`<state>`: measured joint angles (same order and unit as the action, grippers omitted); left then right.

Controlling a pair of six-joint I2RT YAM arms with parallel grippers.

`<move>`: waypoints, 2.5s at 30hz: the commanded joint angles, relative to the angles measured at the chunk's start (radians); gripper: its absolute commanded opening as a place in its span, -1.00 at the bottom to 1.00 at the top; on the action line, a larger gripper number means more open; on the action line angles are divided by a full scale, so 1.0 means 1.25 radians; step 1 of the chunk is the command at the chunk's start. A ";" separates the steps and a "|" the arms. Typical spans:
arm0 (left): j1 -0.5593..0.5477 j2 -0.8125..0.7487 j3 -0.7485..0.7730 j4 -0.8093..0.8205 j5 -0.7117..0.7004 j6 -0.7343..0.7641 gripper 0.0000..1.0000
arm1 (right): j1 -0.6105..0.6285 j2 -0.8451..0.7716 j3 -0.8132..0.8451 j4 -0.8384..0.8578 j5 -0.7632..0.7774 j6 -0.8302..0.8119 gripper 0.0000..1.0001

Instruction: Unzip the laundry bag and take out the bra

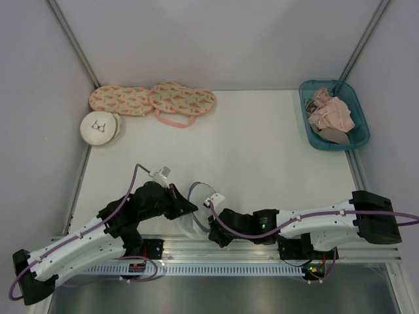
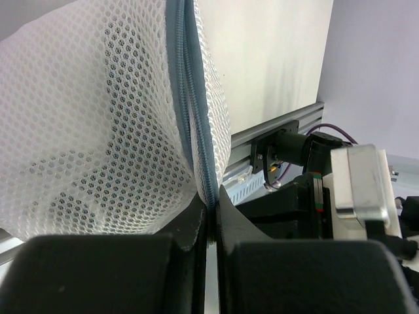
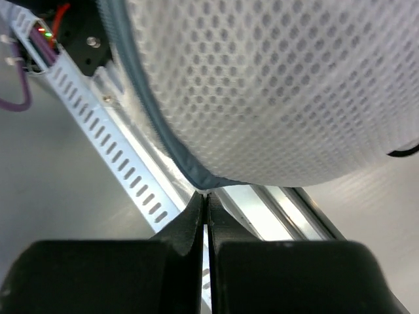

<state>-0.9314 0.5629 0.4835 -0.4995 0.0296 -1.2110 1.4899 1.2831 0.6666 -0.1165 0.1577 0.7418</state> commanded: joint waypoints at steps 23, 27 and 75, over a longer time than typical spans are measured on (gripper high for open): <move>0.017 0.099 0.035 0.169 0.143 0.143 -0.96 | -0.091 0.080 0.112 -0.378 0.538 0.125 -0.99; 0.030 0.213 0.055 0.261 0.230 0.193 -0.95 | -0.098 0.054 0.123 -0.412 0.585 0.132 -0.99; 0.112 0.084 -0.052 0.238 0.268 -0.006 0.99 | -0.110 -0.085 0.013 0.079 -0.156 -0.126 -0.99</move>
<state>-0.7876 0.5785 0.4061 -0.3222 0.3420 -1.2102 1.3510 1.1885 0.6685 -0.0673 -0.0120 0.6094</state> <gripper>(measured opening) 0.993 0.007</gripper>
